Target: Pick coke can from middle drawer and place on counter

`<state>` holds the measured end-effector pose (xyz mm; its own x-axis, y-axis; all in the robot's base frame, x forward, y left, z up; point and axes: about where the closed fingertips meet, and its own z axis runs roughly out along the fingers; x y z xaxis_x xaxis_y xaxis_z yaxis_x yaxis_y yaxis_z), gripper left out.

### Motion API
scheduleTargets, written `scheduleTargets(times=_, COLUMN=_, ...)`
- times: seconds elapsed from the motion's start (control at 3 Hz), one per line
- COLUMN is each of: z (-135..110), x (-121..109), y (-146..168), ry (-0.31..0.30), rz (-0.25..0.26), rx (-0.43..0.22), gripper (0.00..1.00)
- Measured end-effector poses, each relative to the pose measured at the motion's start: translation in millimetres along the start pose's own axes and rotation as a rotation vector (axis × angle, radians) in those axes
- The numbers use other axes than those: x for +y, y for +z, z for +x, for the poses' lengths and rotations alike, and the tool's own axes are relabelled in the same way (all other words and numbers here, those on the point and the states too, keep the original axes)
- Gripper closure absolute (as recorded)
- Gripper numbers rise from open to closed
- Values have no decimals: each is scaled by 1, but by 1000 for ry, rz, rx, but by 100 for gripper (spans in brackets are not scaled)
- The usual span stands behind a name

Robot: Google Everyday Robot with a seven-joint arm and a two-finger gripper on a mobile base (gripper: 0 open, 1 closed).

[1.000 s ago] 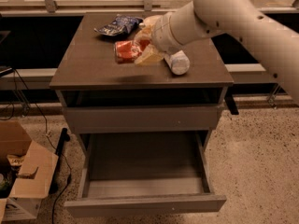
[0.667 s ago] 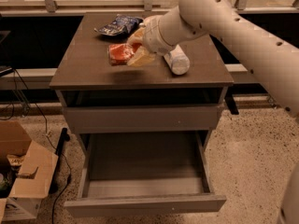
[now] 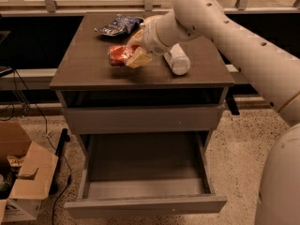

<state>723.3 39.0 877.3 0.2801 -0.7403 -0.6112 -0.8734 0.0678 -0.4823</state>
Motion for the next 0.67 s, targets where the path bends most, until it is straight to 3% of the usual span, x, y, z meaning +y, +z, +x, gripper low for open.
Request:
scheduleTargets(times=0.33, z=-1, x=2, y=2, ry=-2, rz=-5, rx=0, gripper=1)
scheduleTargets(times=0.67, z=-1, x=2, y=3, ry=-3, rz=-6, rx=-1, gripper=0)
